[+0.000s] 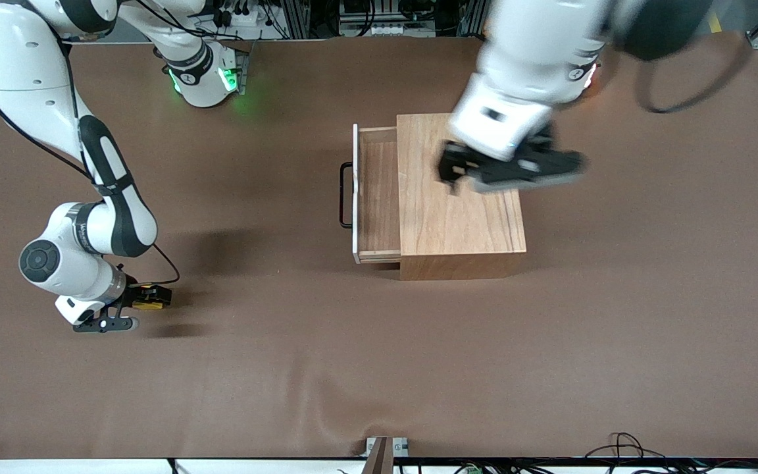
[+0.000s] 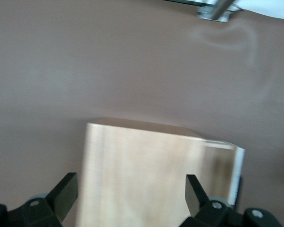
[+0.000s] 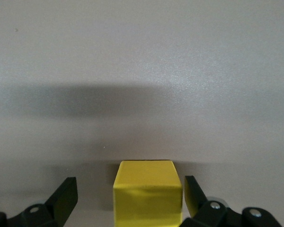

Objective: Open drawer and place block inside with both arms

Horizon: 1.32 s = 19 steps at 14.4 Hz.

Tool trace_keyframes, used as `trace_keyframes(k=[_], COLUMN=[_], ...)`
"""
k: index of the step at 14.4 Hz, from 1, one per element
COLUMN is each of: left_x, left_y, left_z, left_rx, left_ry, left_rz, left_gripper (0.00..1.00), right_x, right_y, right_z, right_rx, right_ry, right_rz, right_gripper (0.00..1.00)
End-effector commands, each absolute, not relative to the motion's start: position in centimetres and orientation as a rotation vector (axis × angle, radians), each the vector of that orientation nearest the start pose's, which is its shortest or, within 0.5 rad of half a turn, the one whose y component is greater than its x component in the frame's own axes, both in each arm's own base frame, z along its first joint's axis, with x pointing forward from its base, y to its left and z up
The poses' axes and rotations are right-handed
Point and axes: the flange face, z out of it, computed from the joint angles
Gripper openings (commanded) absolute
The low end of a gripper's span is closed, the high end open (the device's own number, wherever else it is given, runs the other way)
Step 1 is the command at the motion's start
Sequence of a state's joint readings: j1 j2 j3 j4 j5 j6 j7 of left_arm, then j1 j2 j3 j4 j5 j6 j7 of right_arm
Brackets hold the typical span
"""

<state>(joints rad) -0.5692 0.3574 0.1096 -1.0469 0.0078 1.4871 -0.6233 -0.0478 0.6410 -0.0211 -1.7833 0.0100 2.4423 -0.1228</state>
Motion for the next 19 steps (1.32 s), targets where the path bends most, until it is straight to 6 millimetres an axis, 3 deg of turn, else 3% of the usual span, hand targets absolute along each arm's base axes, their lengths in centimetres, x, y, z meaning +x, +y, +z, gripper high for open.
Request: trace_keyframes(k=[1, 4, 6, 8, 10, 11, 12, 15, 19], left_x=[58.3, 58.8, 59.0, 58.5, 58.1, 57.9, 57.7, 56.4, 55.9], left_y=[-21.2, -11.6, -6.8, -4.4, -1.7, -1.2, -0.8, 2.0, 2.2], left_z=[65.7, 65.9, 65.9, 66.1, 66.1, 66.2, 65.9, 65.5, 66.5], left_rx=[-3.123, -3.126, -3.126, -3.124, -3.124, -3.125, -3.123, -3.135, -3.127], left_ry=[-0.283, -0.174, -0.144, -0.155, -0.179, -0.179, -0.189, -0.259, -0.233], left_rz=[-0.084, -0.047, -0.036, -0.016, -0.01, -0.014, -0.002, -0.009, -0.041], left_gripper=[1.0, 1.0, 1.0, 1.0, 1.0, 1.0, 1.0, 1.0, 1.0], right_x=[65.5, 65.3, 64.9, 64.9, 64.8, 64.8, 64.9, 65.3, 65.7], right_y=[-4.9, -5.0, -4.8, -4.4, -4.5, -4.8, -5.0, -6.3, -8.3], right_z=[19.0, 19.0, 18.9, 19.0, 19.3, 19.8, 20.5, 23.4, 28.3], right_rx=[-3.162, -3.165, -3.164, -3.165, -3.165, -3.165, -3.166, -3.169, -3.171], right_ry=[-0.071, -0.089, -0.094, -0.105, -0.103, -0.095, -0.088, -0.053, 0.004], right_rz=[-0.051, -0.04, -0.028, -0.028, -0.03, -0.038, -0.054, -0.115, -0.182], right_gripper=[1.0, 1.0, 1.0, 1.0, 0.42, 0.22, 0.08, 0.06, 0.07])
